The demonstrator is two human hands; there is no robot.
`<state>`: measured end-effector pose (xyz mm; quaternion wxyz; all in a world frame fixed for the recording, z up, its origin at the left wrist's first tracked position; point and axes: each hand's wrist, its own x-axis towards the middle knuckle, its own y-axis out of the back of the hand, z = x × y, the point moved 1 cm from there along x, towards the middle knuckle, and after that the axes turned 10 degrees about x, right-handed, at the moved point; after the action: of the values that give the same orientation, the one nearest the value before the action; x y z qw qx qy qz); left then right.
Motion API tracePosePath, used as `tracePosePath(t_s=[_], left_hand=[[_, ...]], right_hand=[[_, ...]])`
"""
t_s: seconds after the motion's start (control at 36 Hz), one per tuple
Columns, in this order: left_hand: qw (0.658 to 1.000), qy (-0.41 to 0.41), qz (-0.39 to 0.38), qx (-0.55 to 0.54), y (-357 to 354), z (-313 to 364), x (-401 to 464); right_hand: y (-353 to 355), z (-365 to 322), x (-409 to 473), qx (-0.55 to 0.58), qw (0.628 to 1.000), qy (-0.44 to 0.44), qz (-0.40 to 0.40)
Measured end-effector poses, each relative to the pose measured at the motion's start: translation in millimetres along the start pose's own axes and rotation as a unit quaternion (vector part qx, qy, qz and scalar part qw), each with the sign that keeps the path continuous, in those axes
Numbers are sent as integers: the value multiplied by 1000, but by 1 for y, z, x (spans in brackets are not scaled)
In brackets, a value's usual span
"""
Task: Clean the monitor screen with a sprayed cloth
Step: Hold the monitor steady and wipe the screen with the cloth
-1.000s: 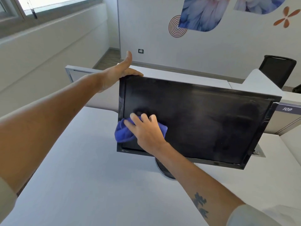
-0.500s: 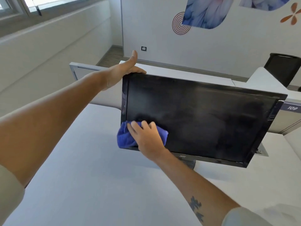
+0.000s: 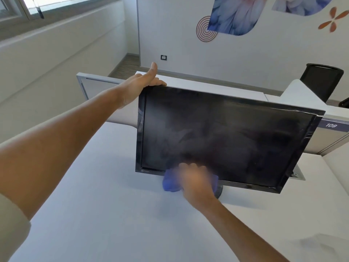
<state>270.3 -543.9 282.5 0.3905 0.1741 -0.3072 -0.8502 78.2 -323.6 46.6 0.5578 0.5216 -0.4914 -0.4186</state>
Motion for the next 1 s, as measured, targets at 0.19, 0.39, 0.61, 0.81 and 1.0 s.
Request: tracePosePath(t_s=[0.19, 0.39, 0.61, 0.81, 1.0], left_hand=[[999, 1, 27, 21, -5, 3, -1], [1000, 3, 17, -4, -9, 8, 1], [1000, 14, 20, -5, -6, 6, -1], [1000, 17, 26, -3, -7, 5, -3], [999, -9, 40, -8, -11, 4, -5]], right_hand=[[-10, 67, -77, 11, 987, -147, 67], [-18, 19, -52, 49, 979, -182, 80], [-12, -79, 29, 85, 991, -102, -4], [-7, -103, 49, 67, 990, -106, -59], [-8, -30, -5, 50, 985, -165, 29]])
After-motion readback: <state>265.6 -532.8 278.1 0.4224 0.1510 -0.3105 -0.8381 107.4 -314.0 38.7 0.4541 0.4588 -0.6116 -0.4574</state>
